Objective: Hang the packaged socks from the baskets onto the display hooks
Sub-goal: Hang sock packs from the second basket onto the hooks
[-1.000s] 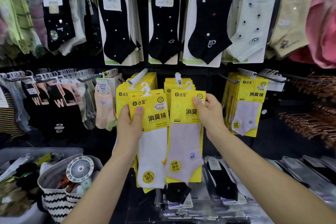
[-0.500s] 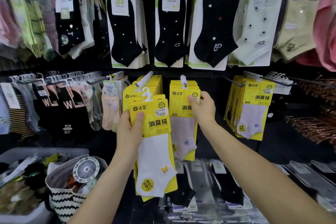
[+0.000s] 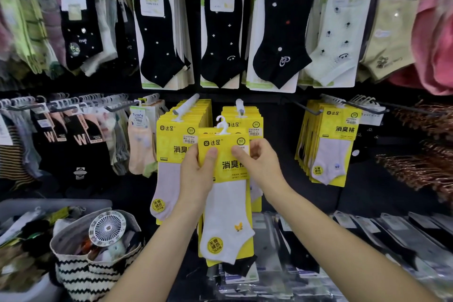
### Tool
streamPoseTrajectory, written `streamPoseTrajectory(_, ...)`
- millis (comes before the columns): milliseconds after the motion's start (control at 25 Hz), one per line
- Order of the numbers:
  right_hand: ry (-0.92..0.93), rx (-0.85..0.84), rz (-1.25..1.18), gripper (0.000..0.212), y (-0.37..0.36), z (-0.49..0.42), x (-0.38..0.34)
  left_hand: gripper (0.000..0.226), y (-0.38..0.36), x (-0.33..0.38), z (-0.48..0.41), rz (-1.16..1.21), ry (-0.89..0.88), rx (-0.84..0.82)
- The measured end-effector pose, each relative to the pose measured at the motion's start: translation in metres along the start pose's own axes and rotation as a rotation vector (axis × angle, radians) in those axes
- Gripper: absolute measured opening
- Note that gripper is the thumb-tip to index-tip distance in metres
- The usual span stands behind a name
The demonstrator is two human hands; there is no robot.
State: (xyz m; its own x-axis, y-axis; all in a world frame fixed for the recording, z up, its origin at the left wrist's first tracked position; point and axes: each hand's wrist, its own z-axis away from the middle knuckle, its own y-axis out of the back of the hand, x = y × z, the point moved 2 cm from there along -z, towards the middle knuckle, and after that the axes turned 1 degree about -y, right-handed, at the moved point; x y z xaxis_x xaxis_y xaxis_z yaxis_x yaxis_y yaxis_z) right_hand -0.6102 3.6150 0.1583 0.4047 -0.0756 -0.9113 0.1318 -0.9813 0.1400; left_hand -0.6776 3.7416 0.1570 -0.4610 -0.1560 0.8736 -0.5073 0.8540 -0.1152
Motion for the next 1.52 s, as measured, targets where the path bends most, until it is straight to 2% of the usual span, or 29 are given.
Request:
streamPoseTrajectory(40,-0.016,0.009,-0.032,0.035,0.002,0.001,-0.002,0.012,-0.003,0.000,0.001,0.018,-0.002,-0.008)
streamPoseTrajectory(160,-0.023,0.020,-0.178,0.008,0.012,0.003,-0.005,0.012,-0.005,-0.001,-0.001,0.047,0.015,-0.024)
streamPoseTrajectory(200,-0.019,0.016,-0.192,0.005,0.015,0.004,-0.005,0.011,-0.005,-0.002,-0.002,0.044,0.013,-0.022)
streamPoseTrajectory(320,-0.012,0.036,-0.167,0.006,0.021,0.004,-0.005,0.014,0.001,-0.005,-0.004,0.018,-0.004,0.010)
streamPoseTrajectory(560,-0.054,0.210,-0.192,0.009,0.031,-0.023,-0.008,0.016,0.029,-0.010,-0.016,0.018,0.024,0.130)
streamPoseTrajectory(680,-0.060,0.219,-0.158,0.010,0.025,-0.038,-0.010,0.017,0.044,-0.012,-0.018,0.007,0.024,0.153)
streamPoseTrajectory(880,-0.083,0.246,-0.058,0.014,0.003,-0.052,-0.005,0.024,0.051,-0.012,-0.014,0.005,-0.012,0.120)
streamPoseTrajectory(1080,-0.130,0.261,-0.024,0.011,0.003,-0.057,0.002,0.016,0.035,-0.015,-0.006,0.026,0.007,0.097)
streamPoseTrajectory(1160,-0.158,0.282,0.007,0.021,0.011,-0.049,0.007,0.013,0.028,-0.014,-0.005,0.037,0.025,0.092)
streamPoseTrajectory(1240,-0.088,0.338,0.057,0.029,0.021,-0.034,0.011,0.013,0.021,-0.014,-0.006,0.042,0.034,0.078)
streamPoseTrajectory(1280,-0.028,0.311,0.058,0.025,0.023,-0.026,0.009,0.014,0.017,-0.014,-0.006,0.044,0.032,0.069)
streamPoseTrajectory(1400,0.032,0.039,0.059,0.024,0.017,-0.006,0.002,0.012,0.001,-0.013,-0.003,0.045,0.018,0.040)
streamPoseTrajectory(1520,0.055,0.010,0.150,0.032,0.019,0.000,-0.004,0.011,-0.013,-0.013,0.001,0.082,0.021,0.019)
